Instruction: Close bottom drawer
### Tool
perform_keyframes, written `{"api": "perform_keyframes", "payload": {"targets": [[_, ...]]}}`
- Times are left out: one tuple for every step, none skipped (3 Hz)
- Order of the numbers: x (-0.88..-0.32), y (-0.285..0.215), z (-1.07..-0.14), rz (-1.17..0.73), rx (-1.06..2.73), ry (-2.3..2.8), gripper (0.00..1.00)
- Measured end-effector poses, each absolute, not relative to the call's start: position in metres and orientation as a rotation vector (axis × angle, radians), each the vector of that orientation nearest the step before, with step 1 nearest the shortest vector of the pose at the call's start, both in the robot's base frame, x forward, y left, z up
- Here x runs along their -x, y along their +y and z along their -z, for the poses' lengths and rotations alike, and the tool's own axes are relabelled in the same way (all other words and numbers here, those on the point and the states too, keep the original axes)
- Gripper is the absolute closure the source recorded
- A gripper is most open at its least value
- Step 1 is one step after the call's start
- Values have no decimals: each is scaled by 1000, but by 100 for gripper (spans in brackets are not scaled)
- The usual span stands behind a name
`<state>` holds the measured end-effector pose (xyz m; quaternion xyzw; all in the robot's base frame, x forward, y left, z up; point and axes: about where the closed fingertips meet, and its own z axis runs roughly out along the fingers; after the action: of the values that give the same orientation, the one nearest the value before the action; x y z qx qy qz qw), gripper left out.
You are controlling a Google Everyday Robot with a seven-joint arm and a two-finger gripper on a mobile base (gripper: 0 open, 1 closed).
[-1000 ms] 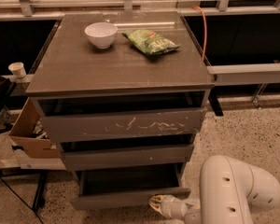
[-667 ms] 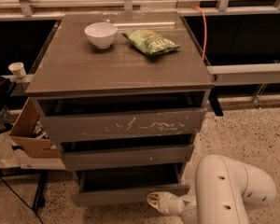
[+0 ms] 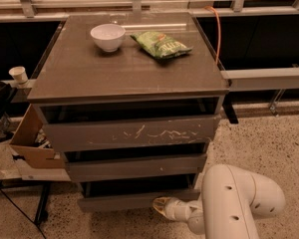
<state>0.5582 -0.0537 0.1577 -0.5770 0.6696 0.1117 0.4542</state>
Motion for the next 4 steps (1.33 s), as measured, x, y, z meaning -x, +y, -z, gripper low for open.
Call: {"api": "perform_keyframes", "payload": {"targets": [[-572,-50,-156,-260,1421,1648,100],[-587,-46,-152,-248,1417,1645,100],[-601,-38,-151,-241,1415,1631,100],[-613,-28,-153,-246,1419,1608,100]]}}
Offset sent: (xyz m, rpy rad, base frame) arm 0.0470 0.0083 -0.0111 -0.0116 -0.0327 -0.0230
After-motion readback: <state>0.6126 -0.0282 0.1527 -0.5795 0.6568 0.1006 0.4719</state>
